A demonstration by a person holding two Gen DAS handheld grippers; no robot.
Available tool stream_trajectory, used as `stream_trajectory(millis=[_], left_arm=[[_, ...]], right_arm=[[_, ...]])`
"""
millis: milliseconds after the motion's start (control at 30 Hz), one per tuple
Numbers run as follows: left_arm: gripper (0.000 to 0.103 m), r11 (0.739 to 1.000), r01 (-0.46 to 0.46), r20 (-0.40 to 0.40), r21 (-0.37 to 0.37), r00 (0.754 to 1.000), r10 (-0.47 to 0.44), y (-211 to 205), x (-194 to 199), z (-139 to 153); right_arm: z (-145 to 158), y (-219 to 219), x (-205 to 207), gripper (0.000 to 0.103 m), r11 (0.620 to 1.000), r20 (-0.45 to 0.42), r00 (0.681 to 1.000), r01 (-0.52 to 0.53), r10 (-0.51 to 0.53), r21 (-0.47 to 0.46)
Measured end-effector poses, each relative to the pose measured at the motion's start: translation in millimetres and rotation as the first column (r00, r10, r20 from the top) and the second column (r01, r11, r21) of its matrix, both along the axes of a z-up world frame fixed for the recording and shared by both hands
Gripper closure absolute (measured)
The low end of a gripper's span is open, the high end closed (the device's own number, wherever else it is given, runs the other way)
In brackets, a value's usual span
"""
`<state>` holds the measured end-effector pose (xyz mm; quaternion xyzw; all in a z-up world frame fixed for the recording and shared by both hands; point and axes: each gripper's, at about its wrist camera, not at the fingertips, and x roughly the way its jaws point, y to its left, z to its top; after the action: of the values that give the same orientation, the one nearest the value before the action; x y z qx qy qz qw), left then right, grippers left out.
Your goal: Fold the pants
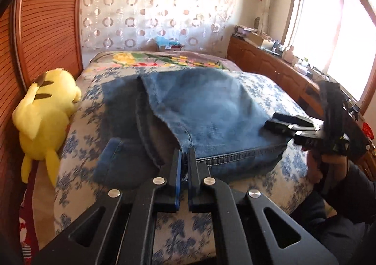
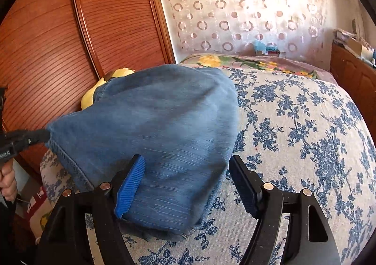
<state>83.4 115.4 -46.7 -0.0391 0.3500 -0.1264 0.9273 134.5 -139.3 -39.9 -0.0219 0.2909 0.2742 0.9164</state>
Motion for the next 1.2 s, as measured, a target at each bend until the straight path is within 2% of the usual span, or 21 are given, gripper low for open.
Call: stream_trajectory(millis=[167, 333, 433, 500, 533, 567, 600, 767, 933, 1200], left_arm=[[0.098, 0.999, -0.033, -0.047, 0.0, 0.998, 0.033, 7, 3, -20], [0.096, 0.999, -0.037, -0.054, 0.012, 0.998, 0.038, 6, 6, -19], [0.08, 0.998, -0.054, -0.048, 0.036, 0.997, 0.056, 4, 11, -13], [0.074, 0.997, -0.06, -0.043, 0.045, 0.997, 0.062, 5, 14, -9], [0.067, 0.997, -0.062, -0.037, 0.046, 0.997, 0.064, 6, 16, -6], [0.056, 0.997, -0.066, -0.026, 0.043, 0.997, 0.068, 7, 17, -2], [0.052, 0.997, -0.069, -0.012, 0.035, 0.997, 0.07, 7, 18, 1], [0.05, 0.997, -0.069, 0.031, 0.032, 0.997, 0.068, 9, 31, 18], [0.05, 0.996, -0.064, 0.033, 0.054, 0.997, 0.062, 6, 58, 22], [0.05, 0.998, -0.024, -0.031, 0.057, 0.999, 0.026, 3, 104, 8]], right_arm=[[-1, -4, 2, 0.027, 1.0, -0.012, 1.0, 0.002, -0.002, 0.008], [-2, 0, 2, 0.027, 1.0, -0.007, 1.0, -0.001, 0.0, -0.026], [-2, 6, -1, 0.027, 0.999, 0.003, 1.0, -0.005, 0.005, -0.053], [-3, 10, -2, 0.027, 0.998, 0.01, 1.0, -0.009, 0.01, -0.07], [-2, 11, -2, 0.027, 0.997, 0.011, 1.0, -0.012, 0.012, -0.074], [-2, 12, -2, 0.027, 0.997, 0.009, 1.0, -0.013, 0.013, -0.075], [-2, 12, -2, 0.027, 0.997, 0.006, 1.0, -0.013, 0.013, -0.072], [-3, 11, 0, 0.027, 0.998, -0.003, 1.0, -0.009, 0.009, -0.063], [-3, 10, 0, 0.027, 0.998, 0.001, 1.0, -0.008, 0.008, -0.063], [-4, 10, 0, 0.027, 0.998, 0.003, 1.0, -0.006, 0.006, -0.067]])
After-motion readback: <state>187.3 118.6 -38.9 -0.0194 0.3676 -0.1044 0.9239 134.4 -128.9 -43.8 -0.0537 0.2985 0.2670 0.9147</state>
